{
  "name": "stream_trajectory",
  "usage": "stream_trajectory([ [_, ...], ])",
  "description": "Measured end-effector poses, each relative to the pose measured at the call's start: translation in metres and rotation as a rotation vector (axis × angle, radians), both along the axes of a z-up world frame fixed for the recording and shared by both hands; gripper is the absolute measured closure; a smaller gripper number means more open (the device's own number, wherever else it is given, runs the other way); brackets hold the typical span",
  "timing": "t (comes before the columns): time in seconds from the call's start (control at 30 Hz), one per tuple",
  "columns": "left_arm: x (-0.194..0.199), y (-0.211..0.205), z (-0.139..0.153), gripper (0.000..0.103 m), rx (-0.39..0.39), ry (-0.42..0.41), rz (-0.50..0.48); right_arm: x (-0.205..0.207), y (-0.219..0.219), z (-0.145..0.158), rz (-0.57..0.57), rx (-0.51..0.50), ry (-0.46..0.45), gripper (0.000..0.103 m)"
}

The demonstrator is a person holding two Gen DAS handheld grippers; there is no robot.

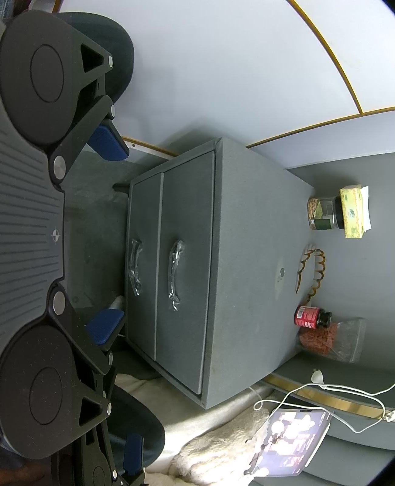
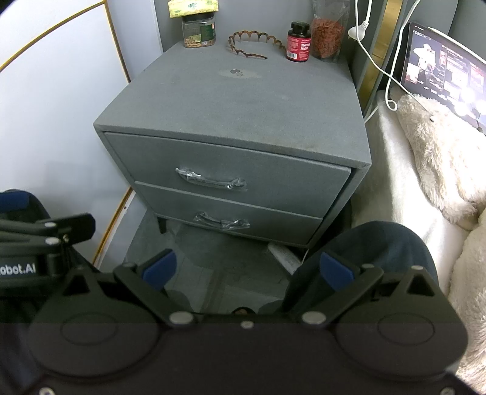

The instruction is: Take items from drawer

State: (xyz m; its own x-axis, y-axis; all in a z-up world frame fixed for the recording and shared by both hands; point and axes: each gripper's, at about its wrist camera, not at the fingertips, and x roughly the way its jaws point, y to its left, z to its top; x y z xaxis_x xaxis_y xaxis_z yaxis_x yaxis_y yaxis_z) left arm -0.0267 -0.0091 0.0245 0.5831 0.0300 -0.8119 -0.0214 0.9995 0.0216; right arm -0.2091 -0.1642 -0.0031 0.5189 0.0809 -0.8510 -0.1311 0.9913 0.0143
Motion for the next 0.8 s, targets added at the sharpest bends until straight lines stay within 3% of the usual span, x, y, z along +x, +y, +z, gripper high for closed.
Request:
stream_trajectory([
  [0.8, 0.0033, -0.0021, -0.0002, 0.0, 0.007, 0.002, -0.017, -0.0005, 0.0006, 0.0004, 0.0, -0.001, -0.004, 0.001],
])
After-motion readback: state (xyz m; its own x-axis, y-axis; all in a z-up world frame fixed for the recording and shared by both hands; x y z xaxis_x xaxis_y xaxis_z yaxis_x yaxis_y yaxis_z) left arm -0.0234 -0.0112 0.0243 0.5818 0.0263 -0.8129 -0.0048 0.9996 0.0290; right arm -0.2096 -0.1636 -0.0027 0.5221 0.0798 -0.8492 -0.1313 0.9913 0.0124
